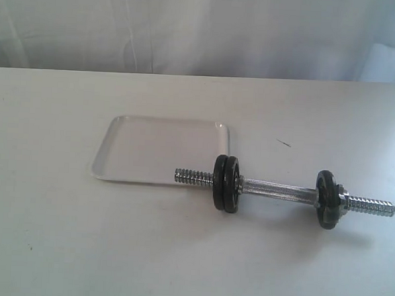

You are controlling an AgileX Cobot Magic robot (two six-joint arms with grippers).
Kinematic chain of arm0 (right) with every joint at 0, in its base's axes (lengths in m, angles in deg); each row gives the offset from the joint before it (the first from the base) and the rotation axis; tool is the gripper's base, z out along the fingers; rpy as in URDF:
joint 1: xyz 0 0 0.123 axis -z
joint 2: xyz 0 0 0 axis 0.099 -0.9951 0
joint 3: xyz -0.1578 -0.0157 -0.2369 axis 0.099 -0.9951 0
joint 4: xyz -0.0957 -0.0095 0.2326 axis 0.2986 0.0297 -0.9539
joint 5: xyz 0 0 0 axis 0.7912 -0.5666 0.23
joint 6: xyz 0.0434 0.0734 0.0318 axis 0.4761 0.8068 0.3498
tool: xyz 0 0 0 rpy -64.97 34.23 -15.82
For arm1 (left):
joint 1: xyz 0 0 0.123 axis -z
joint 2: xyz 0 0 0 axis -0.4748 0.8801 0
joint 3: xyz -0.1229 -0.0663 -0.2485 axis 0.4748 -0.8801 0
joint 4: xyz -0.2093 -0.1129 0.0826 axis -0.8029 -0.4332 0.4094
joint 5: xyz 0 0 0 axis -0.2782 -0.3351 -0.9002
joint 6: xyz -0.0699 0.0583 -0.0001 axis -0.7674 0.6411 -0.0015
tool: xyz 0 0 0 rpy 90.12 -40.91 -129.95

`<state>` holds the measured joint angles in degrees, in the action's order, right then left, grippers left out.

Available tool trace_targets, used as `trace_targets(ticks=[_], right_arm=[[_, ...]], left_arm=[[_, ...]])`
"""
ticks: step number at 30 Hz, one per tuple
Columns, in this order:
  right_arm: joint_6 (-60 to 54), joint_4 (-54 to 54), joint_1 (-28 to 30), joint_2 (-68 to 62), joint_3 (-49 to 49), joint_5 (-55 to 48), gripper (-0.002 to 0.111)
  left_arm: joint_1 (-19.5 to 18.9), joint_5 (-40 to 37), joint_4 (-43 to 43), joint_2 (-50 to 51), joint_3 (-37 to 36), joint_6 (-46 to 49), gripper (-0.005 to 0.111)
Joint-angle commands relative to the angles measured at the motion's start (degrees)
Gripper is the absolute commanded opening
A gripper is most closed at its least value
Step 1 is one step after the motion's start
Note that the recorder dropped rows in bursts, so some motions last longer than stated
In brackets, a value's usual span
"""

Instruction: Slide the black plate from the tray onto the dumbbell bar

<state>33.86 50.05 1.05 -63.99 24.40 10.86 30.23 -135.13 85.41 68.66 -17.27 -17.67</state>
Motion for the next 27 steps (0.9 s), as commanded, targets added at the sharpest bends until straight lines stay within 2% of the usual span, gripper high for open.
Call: trace_targets(ticks=[1,6,13,17,22,27], right_arm=[[-0.3,0.5,-0.2,0.0,-4.9,6.4,0.000],[-0.1,0.5,-0.2,0.0,-12.2,13.6,0.000],[1.3,1.5,-0.2,0.0,-22.5,23.5,0.000],[1.3,1.7,-0.2,0.0,-28.7,28.9,0.000],[1.3,1.7,-0.2,0.0,-36.7,36.7,0.000],[2.9,1.1,-0.2,0.0,-43.9,46.5,0.000]], left_arm=[[-0.1,0.0,-1.0,-0.2,-6.1,-0.6,0.000],[-0.1,11.5,-4.8,-0.2,-15.8,-0.6,0.000],[-0.1,24.9,-4.8,-0.2,-29.8,-0.5,0.000],[-0.1,36.9,-4.8,-0.2,-38.3,-0.4,0.000],[-0.1,48.2,-4.1,-0.2,-48.0,0.1,0.000],[-0.1,55.9,-4.1,-0.2,-56.9,0.1,0.000]])
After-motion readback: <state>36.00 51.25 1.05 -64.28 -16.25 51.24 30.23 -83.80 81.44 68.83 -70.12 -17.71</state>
